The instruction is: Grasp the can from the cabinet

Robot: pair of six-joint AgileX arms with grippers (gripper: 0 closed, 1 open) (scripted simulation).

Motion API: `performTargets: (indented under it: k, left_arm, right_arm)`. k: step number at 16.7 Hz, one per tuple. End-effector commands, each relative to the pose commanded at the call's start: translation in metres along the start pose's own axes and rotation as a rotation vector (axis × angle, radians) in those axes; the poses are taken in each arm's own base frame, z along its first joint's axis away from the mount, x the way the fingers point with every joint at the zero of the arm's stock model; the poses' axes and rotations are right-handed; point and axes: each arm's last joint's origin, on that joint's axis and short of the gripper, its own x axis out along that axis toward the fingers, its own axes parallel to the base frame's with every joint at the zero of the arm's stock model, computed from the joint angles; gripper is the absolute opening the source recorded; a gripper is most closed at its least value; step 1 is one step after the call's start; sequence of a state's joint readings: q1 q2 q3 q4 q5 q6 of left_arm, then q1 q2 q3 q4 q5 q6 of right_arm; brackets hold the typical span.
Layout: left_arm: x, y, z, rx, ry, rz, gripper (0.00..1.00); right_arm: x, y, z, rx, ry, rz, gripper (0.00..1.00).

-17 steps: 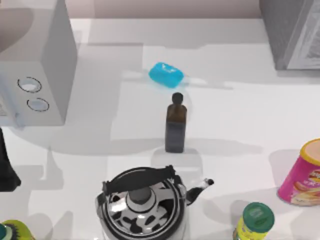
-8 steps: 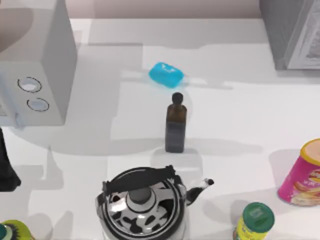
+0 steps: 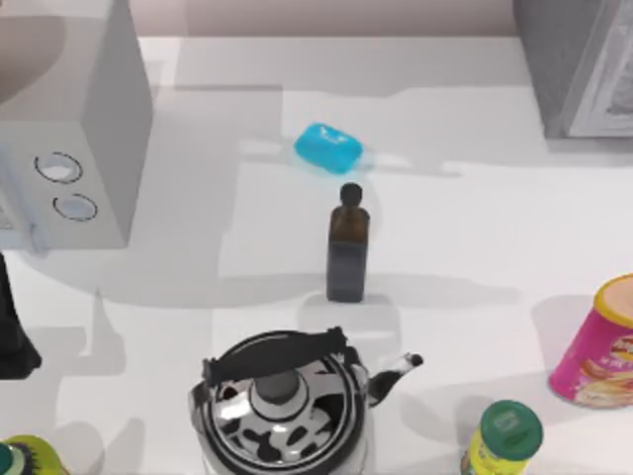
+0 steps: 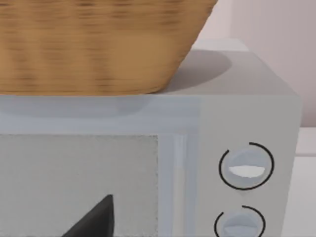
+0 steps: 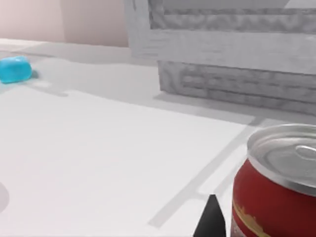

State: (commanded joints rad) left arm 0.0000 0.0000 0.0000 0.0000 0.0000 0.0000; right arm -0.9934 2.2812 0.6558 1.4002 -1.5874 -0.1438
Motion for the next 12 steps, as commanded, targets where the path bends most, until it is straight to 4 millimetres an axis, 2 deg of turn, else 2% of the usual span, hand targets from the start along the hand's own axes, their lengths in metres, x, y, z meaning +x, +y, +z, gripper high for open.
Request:
performTargets:
  k: [6, 10, 12]
  left_arm:
    - [0.000, 0.000, 0.000, 0.000, 0.000, 0.000, 1.00]
    - [0.000, 0.000, 0.000, 0.000, 0.000, 0.000, 1.00]
    - [0.000, 0.000, 0.000, 0.000, 0.000, 0.000, 1.00]
  right_arm:
    - [0.019, 0.033, 0.003, -0.070, -0.014, 0.138, 0.00]
    - [0.021, 0.036, 0.003, -0.076, -0.016, 0.149, 0.00]
    - [0.021, 0.036, 0.003, -0.076, -0.016, 0.149, 0.15]
